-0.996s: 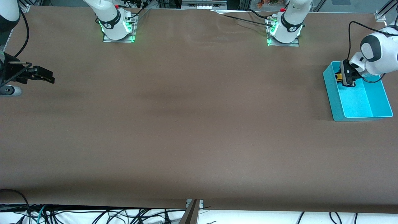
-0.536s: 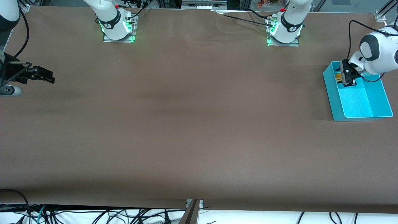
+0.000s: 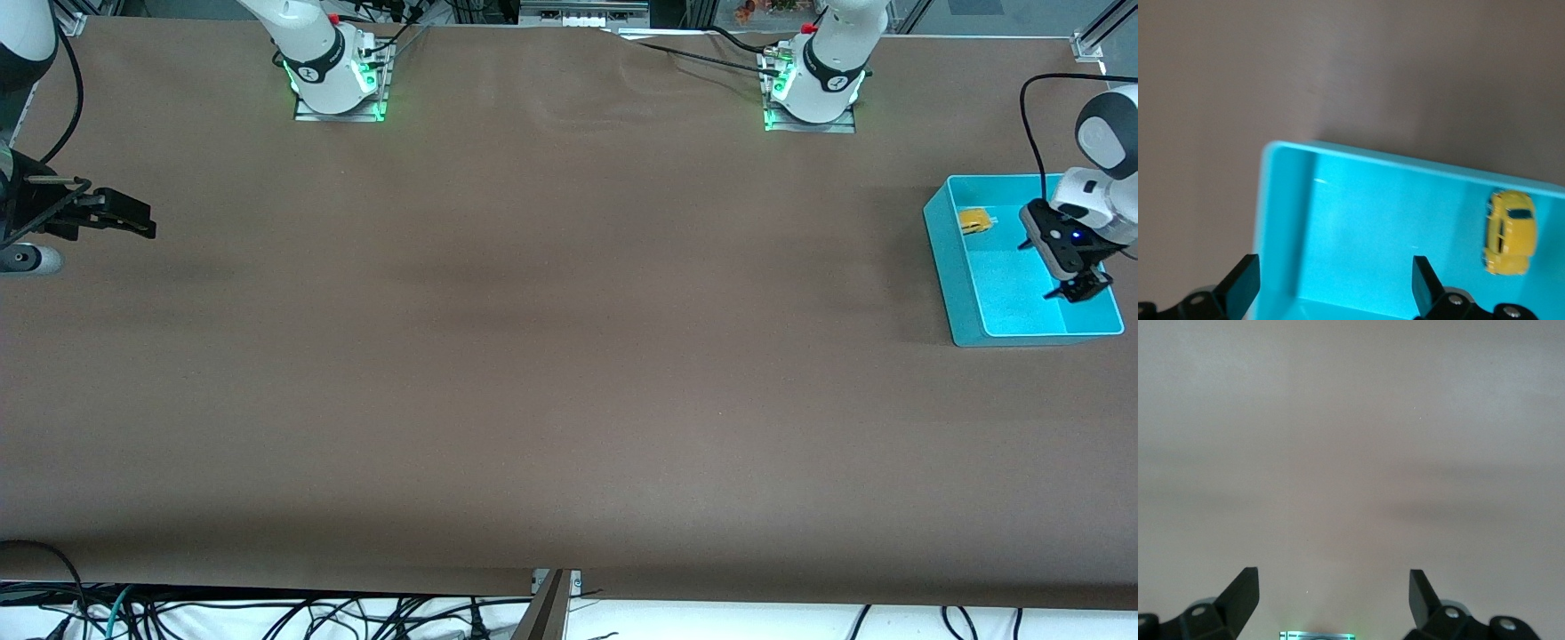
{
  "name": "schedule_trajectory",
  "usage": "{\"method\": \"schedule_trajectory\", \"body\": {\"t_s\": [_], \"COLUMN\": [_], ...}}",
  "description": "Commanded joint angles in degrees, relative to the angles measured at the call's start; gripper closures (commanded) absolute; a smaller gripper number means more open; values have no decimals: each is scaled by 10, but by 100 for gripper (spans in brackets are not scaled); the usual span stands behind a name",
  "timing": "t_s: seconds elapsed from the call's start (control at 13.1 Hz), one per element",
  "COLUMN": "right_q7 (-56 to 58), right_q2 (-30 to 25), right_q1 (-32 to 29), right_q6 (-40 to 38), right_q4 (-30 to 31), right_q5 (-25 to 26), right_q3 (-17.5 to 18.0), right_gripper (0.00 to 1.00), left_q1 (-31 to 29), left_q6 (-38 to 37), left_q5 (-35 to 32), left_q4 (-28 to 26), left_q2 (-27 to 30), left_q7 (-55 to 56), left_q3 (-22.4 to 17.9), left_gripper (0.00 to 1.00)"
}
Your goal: Wind and store yellow beetle car
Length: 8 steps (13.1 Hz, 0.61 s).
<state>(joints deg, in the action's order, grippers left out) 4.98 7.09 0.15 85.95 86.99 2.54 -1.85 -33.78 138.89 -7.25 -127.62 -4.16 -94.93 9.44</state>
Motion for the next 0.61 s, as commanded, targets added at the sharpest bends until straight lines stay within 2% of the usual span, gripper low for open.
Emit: {"method": "schedule_trajectory", "body": {"t_s": [0.0,0.08,0.23,0.54], "right_q7": [-6,-6,-6,-6], "right_q2": [-1,-1,-1,-1], "right_q1": [3,3,2,2], "right_q6": [-3,-3,-4,-4], "right_q4": [-3,-3,-3,-3], "right_q5": [-4,-4,-4,-4], "right_q3": [-3,-3,-3,-3], "right_gripper": [1,1,1,1], "left_q1": [32,38,41,106], "left_q6": [-68,-97,-145,-285], "left_q5": [37,38,37,38], "left_q4": [56,74,98,175], "left_q2": [16,25,45,73], "left_q7": [96,169,372,641], "left_q3": [12,29,57,56], "left_gripper": [1,5,7,5]}}
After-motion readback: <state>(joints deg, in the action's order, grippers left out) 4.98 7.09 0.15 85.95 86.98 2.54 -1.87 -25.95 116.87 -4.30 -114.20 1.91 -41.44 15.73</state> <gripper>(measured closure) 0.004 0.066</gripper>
